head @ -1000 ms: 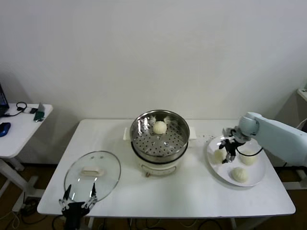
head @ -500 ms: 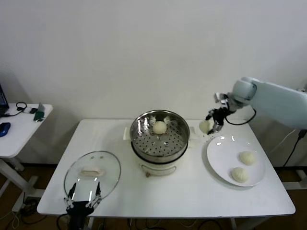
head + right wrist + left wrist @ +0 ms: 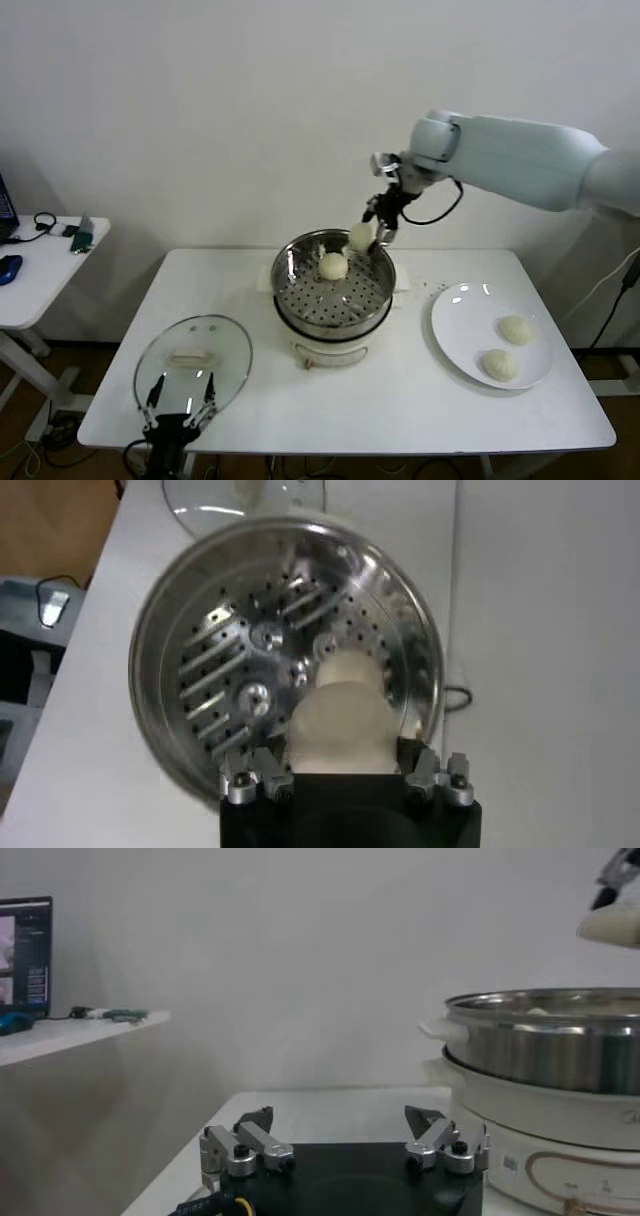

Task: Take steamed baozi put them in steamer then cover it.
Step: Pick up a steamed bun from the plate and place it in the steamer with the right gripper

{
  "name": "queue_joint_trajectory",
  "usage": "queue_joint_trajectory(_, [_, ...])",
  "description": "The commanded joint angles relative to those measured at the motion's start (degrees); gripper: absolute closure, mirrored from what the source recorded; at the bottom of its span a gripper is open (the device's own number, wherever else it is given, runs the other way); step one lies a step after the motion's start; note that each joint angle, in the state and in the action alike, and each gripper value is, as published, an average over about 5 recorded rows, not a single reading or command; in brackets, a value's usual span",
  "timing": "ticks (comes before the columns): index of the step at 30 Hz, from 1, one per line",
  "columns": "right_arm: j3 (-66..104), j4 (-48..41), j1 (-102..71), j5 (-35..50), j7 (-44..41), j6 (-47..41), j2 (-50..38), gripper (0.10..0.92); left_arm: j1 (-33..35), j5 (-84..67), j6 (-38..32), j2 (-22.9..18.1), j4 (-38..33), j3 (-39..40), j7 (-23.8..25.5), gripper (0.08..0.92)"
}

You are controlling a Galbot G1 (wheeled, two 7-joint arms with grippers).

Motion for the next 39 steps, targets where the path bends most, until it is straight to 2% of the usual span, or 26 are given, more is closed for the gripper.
queue_joint_trajectory(1, [-1.70,-1.85,-1.59,3.61,0.81,-1.40,9.40,0.313,-0.12,-0.35,-0.10,0.30,0.04,0.10,0.01,0.177])
queue_joint_trajectory(14, [-1.75,-9.12,-10.99,0.93,0.67,-1.23,16.28,0.313,-1.26,-2.16,0.63,0.60,0.10,-0.21,0.08,0.177])
queue_joint_trajectory(25, [-2.75,-10.46,-12.13,-0.51,0.04,-0.71,16.23,0.304,-2.19,-3.52,1.44,1.59,-0.11,-0.84,0.12,0.177])
queue_joint_trajectory(32, [-2.85,-10.05,-11.68,-1.88,-0.95,-1.17,15.81,0.215,-2.89,-3.38,1.87,1.50,-0.02,-0.70,0.12,0.177])
queue_joint_trajectory(39, [-0.86,-8.06,-8.83,-2.81,-2.38,-1.09,12.11,0.203,-3.04,-3.34,2.14,1.58,-0.19,-0.83,0.02,0.177])
